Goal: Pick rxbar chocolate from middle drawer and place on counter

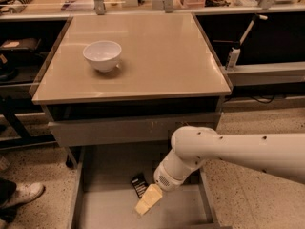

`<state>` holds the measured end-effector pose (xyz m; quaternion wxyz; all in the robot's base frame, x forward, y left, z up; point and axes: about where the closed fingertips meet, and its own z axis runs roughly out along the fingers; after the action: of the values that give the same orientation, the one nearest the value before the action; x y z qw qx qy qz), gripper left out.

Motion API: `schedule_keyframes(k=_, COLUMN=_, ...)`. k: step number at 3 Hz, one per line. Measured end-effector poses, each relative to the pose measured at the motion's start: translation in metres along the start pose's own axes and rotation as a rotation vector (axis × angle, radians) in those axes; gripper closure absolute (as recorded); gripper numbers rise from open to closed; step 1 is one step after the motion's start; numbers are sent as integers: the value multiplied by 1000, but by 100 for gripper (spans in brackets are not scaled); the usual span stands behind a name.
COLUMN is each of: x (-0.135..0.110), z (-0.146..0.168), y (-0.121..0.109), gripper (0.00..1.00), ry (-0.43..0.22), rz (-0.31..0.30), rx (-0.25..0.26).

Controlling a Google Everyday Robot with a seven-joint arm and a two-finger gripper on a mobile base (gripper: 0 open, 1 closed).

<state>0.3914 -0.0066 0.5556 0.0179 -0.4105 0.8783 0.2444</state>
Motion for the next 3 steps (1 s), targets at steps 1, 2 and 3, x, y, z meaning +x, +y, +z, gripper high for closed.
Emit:
schedule_keyframes(k=1, x=2, z=7, y=0, gripper=0, ry=6, rz=5, rx=-17)
schedule_keyframes(k=2, x=1, z=26, y=-6, gripper=0, ry=-8, rz=27, rx=-19)
schedule_keyframes(k=3, x=-4, z=34, y=-23, gripper=0, ry=-55, rz=68, rx=54)
